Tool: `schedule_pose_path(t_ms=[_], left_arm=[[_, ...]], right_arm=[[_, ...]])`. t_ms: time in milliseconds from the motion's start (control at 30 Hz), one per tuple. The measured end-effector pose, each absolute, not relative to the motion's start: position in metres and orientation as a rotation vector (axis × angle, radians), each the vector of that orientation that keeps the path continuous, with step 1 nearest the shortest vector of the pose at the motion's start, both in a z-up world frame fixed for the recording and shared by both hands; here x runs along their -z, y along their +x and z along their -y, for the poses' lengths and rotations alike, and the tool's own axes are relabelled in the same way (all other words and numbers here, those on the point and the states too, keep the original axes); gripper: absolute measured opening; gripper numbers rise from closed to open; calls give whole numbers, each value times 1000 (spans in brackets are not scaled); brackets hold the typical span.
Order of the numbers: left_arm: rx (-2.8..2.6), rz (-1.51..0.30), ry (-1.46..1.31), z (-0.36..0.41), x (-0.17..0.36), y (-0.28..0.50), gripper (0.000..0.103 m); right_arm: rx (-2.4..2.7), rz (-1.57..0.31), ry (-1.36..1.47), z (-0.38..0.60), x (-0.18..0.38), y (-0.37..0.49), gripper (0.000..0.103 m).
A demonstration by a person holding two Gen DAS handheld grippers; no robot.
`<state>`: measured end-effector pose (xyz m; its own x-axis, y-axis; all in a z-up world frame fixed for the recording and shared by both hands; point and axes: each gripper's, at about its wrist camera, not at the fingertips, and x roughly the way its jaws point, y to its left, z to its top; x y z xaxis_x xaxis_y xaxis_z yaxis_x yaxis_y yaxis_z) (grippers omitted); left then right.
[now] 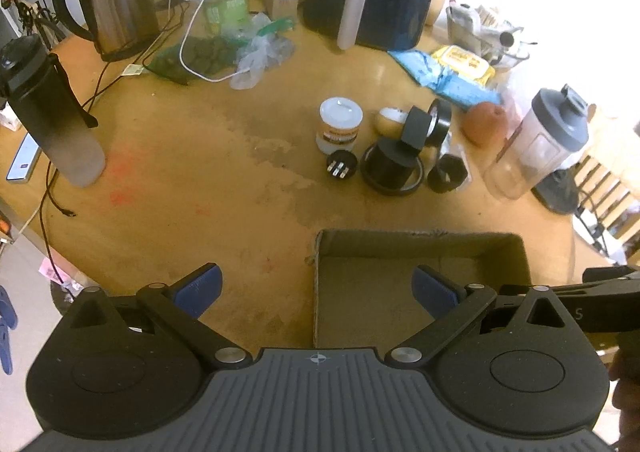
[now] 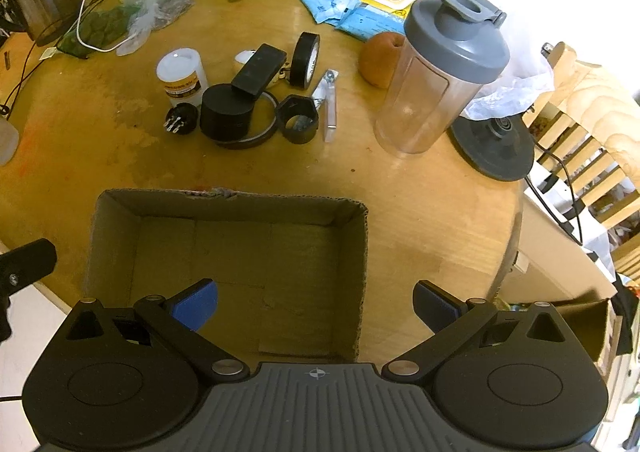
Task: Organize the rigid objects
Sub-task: 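Move both tools from above the cardboard box toward the black parts, then lower the left tool onto the white lidded jar and close on it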
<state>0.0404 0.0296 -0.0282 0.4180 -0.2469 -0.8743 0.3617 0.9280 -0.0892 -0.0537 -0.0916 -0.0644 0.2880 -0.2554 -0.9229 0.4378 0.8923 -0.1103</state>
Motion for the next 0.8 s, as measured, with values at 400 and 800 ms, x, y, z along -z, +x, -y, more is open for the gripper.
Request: schedule_pose_path(t_ms=[400, 800], left_arm=[[406, -1080, 158, -24, 30, 51, 103], [436, -1052, 216, -11, 28, 65, 103]], right_arm=[[472, -1166, 170, 96, 64, -47, 103], [353, -1085, 201, 106, 59, -36, 103]])
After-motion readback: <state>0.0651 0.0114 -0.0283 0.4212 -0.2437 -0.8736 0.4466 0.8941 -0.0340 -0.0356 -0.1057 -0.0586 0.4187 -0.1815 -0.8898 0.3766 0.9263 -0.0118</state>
